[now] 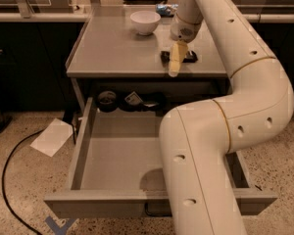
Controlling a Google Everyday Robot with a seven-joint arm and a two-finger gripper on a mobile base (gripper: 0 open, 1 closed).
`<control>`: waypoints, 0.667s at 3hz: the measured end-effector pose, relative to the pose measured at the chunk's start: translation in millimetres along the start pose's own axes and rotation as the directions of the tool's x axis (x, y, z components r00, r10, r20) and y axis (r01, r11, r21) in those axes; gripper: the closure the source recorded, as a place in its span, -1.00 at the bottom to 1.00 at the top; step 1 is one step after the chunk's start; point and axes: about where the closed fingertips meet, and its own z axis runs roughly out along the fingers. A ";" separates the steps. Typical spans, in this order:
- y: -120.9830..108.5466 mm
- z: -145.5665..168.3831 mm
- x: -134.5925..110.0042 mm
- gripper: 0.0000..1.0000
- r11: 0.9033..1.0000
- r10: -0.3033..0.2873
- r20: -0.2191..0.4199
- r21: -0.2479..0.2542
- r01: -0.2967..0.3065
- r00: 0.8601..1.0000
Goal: Place rxbar chocolate into top drawer
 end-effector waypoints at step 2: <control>-14.1 53.0 -4.9 -0.62 0.999 0.027 0.034 -0.018 -0.026 0.999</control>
Offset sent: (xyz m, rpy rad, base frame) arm 0.1296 -0.0449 0.0333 -0.0418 0.3170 0.0457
